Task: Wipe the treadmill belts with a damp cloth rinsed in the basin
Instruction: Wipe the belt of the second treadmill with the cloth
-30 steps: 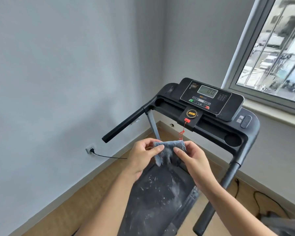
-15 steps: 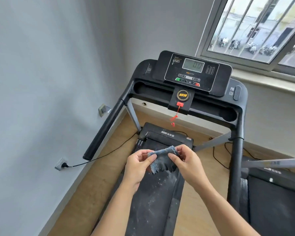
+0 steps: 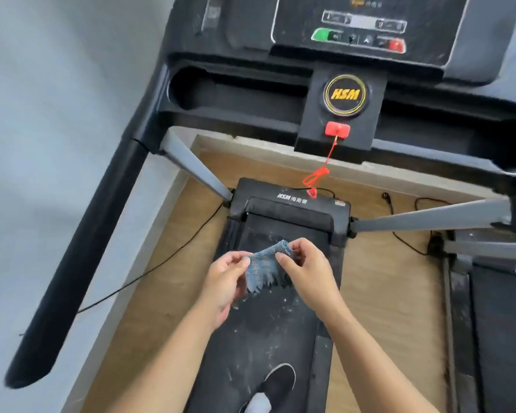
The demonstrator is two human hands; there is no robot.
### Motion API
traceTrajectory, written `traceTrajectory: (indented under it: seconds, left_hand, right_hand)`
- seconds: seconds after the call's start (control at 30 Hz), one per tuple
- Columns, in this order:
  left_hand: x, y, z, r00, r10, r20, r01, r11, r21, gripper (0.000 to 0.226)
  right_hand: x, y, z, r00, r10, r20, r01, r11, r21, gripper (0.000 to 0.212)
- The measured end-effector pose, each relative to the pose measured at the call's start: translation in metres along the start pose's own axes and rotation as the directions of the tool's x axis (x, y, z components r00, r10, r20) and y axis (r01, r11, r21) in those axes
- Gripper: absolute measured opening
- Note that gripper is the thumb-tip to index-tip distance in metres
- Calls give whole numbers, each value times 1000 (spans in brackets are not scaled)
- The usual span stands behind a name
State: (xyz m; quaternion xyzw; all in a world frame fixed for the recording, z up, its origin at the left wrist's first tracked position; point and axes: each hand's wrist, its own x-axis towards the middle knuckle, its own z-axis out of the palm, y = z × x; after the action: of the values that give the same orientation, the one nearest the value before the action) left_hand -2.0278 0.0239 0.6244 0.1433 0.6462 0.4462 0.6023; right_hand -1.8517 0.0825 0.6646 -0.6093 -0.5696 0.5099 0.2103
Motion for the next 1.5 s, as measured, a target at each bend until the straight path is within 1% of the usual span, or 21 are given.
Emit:
traceTrajectory:
  seconds: [0.17,0.27,0.4,0.6,0.7,0.73,0.8,0.87,0.9,0.93,0.97,1.0,1.03,1.1,1.13,1.17,1.23,1.3,1.37,1.43,1.5]
  left_hand:
    - [149,-87,-21,1000,-8,-21,10,991,135,16]
    - [232,-151,-37,1000,-13,-7,14,984,179,17]
    - [328,-208,-55,999,-4,35,-4,972,234,16]
    - [455,-256,-69,998,33,56,-46,963,266,13]
    - [513,-266,-66,998,61,33,-68,967,244,13]
    - [531,-269,-65,997,76,14,-77,970,230,14]
    - [560,-272,-65,986,139,-90,-112,961,252,12]
    - [575,-277,-73,932,287,-222,-175,891,418,11]
    - [582,-284,-83,892,379,-247,-196,816,544,11]
    - [588,-294,-96,852,468,-236,-208,715,667,10]
    - [592,-305,-110,810,552,-197,-218,596,773,11]
    - [598,-318,-125,773,619,-140,-218,465,858,19]
    - [599,-331,-140,756,651,-72,-203,338,919,30]
    - [603,-358,-165,777,626,59,-186,139,973,51]
    - [603,-368,-173,798,593,107,-187,76,979,58]
    - [604,-376,-179,814,565,135,-189,39,981,63]
    - [604,-385,-184,813,563,148,-190,16,982,65]
    - [604,-386,-183,798,583,154,-201,17,979,65]
    - [604,-385,-183,789,592,164,-215,17,976,65]
    - [603,-386,-183,779,603,171,-224,12,975,65]
    - [603,-387,-184,769,616,174,-230,12,973,65]
  right_hand:
    - [103,116,72,996,87,-21,-87,996,0,10]
    - [153,192,117,994,103,-33,-104,994,-35,11]
    - [217,269,164,993,104,-56,-107,992,-61,13]
    - [318,332,213,997,36,-63,-44,991,-128,13]
    - [360,354,230,997,20,-71,-33,981,-190,14]
    - [373,360,234,997,7,-79,-23,978,-207,14]
    - [399,364,241,991,-60,-121,30,971,-236,13]
    - [418,362,243,972,-164,-168,113,954,-278,12]
    - [430,363,250,958,-225,-178,162,937,-309,12]
    - [439,366,259,942,-290,-170,215,909,-358,12]
    - [445,373,270,927,-349,-138,264,867,-422,12]
    - [451,383,282,920,-385,-76,303,819,-488,13]
    - [453,396,297,926,-376,24,326,768,-551,16]
    - [451,421,326,938,-248,241,345,632,-694,25]
    - [447,431,337,934,-218,284,358,569,-740,27]
    - [444,440,346,929,-250,272,367,540,-758,27]
    - [442,453,357,897,-410,164,385,546,-744,28]
    - [446,461,365,855,-512,79,396,547,-738,42]
    - [450,468,379,867,-490,89,387,550,-740,58]
    - [456,477,395,910,-398,121,349,574,-741,75]
    - [467,483,404,934,-335,122,302,564,-768,90]
